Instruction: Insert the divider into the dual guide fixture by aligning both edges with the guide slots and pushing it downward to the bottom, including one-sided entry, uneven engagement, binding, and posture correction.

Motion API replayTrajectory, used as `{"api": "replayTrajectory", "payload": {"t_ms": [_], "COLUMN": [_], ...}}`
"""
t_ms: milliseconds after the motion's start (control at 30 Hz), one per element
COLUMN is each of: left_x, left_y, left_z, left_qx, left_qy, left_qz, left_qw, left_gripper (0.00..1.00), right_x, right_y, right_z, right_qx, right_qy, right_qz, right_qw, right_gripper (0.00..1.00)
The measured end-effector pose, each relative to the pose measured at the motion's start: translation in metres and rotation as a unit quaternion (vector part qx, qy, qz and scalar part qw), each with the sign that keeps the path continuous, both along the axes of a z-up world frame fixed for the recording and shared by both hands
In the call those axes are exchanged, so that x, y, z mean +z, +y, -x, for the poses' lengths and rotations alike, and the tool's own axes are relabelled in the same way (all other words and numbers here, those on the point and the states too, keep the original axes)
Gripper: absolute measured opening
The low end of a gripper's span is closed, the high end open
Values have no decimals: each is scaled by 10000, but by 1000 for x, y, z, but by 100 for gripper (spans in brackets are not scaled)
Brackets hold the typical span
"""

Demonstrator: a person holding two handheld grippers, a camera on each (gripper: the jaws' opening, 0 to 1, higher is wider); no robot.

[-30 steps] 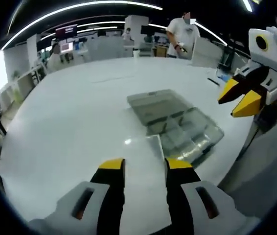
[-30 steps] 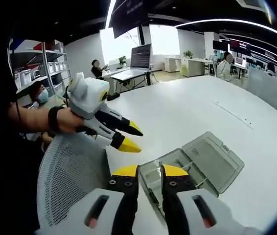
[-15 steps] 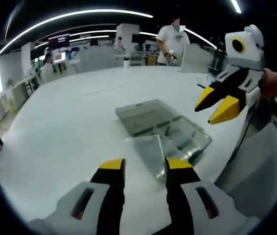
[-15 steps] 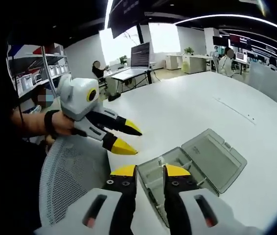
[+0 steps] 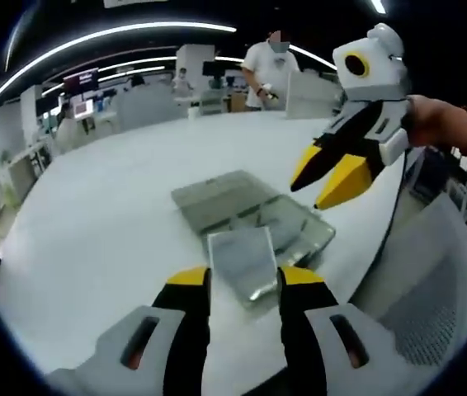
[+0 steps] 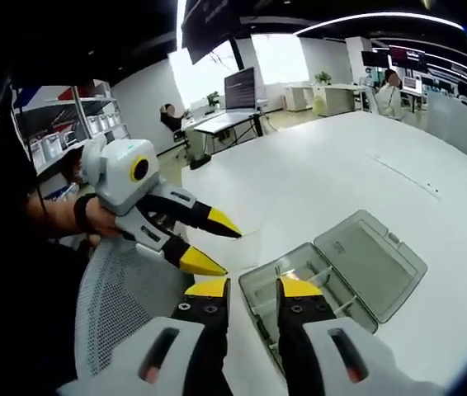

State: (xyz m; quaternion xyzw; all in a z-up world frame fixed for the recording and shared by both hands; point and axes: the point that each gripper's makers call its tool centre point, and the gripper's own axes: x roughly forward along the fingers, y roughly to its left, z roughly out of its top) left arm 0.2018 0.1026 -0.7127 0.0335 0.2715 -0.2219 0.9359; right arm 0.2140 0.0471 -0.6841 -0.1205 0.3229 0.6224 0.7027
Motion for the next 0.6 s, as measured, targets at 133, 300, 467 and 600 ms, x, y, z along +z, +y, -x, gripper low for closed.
{"api": "replayTrajectory", "payload": {"t_ms": [133, 300, 467, 600], "left_x": [3, 9, 15, 14], "left_y": [-5, -11, -15, -21], "left_z": [-1, -2, -2, 1], "left_qx": [-16, -126, -191, -321], "left_qy": [-89, -254, -375, -382], "left_qz": [25, 79, 128, 54], "left_qw": [10000, 9996, 9990, 9987], "left_gripper": [31, 31, 31, 31], "right_x": [2, -1, -4, -5], "right_y": [1, 2, 2, 4], "right_z": [-2, -1, 1, 1], "right_qx": [-19, -1, 49, 58], "right_qy": [60, 168, 238, 318], "right_qz": [-32, 44, 134, 164], "right_qw": [10000, 9998, 9996, 9993], "right_gripper": [18, 19, 18, 18]}}
